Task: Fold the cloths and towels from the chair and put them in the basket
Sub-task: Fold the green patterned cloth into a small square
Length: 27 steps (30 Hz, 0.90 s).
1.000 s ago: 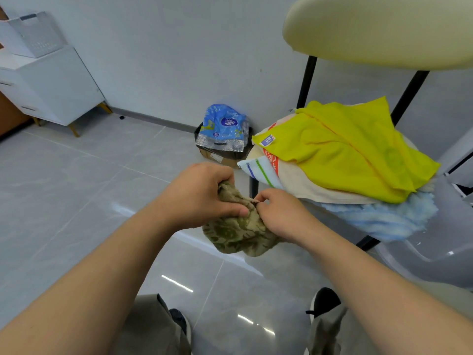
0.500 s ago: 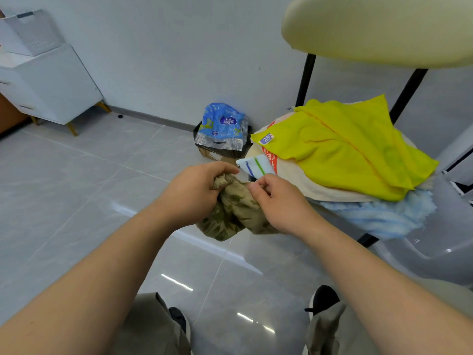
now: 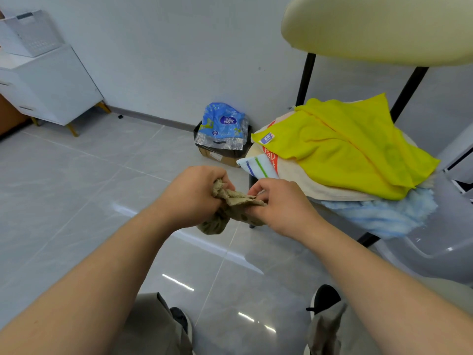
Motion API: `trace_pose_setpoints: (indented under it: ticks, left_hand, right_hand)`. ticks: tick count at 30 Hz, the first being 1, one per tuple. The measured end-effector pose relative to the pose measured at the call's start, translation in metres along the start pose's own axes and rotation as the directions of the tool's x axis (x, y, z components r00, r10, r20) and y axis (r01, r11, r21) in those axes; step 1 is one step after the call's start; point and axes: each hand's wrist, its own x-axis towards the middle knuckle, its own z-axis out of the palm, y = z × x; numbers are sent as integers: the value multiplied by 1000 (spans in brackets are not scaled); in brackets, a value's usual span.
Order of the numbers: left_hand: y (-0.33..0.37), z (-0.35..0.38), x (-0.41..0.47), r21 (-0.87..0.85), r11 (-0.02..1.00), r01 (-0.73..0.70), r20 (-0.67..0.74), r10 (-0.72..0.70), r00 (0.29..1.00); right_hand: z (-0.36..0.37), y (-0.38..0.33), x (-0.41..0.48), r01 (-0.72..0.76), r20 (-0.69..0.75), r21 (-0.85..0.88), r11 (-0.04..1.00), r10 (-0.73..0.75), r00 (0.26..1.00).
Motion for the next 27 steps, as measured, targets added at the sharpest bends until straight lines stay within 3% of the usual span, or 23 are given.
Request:
trace_pose_setpoints:
  ticks: [5,16,27]
  left_hand:
    - [1,0,-1,-23,998,-54,-34,53,998]
    - [1,1,1,103,993,-51,25,49,999]
    - [-2,0,0,-16,998,-60,36,61,998]
  right_hand:
    - [1,2,0,-15,-104,-149,989,0,995]
    - [1,-1,-3,26,-182,-76,997,-39,983]
    - [2,3,0,123,-215,-159,980,-156,964]
